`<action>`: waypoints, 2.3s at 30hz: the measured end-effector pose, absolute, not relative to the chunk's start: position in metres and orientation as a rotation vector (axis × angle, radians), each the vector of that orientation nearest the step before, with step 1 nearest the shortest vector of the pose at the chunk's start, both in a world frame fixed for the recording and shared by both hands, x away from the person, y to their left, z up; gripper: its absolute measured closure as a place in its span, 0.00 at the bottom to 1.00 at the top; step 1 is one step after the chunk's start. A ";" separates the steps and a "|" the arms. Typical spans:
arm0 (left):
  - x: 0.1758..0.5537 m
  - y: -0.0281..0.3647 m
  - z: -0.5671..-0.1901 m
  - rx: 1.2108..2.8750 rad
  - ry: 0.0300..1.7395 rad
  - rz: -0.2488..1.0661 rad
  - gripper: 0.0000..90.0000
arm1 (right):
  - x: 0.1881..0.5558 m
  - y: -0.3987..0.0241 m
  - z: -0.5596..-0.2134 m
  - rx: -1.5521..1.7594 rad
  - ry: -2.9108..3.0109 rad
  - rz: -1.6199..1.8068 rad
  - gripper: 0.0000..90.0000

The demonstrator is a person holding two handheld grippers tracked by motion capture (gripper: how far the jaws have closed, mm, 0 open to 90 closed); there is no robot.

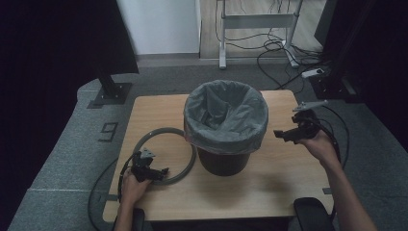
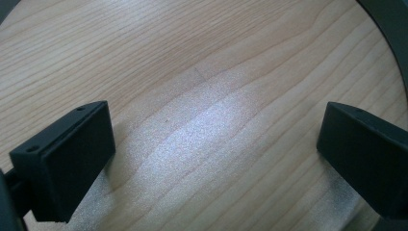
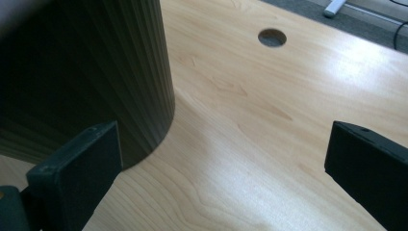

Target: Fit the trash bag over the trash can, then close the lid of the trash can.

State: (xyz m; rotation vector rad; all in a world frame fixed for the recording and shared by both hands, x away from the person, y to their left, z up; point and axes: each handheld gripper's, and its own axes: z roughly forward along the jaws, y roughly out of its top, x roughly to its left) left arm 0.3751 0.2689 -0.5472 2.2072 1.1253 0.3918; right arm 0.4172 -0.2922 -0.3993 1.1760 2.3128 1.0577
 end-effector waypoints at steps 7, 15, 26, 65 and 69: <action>0.375 0.268 -0.547 2.204 1.131 0.394 0.00 | 0.407 -0.291 -0.432 1.195 2.304 1.023 0.00; 0.374 0.268 -0.547 2.203 1.139 0.396 0.00 | 0.390 -0.288 -0.480 1.219 2.281 0.989 0.00; 0.374 0.268 -0.547 2.204 1.139 0.396 0.00 | 0.373 -0.285 -0.536 1.272 2.282 0.973 0.00; 0.372 0.318 -0.521 2.043 1.311 0.603 0.00 | 0.365 -0.290 -0.557 1.269 2.258 0.961 0.00; 0.377 0.321 -0.535 2.056 1.353 0.563 0.00 | 0.365 -0.290 -0.557 1.270 2.258 0.960 0.00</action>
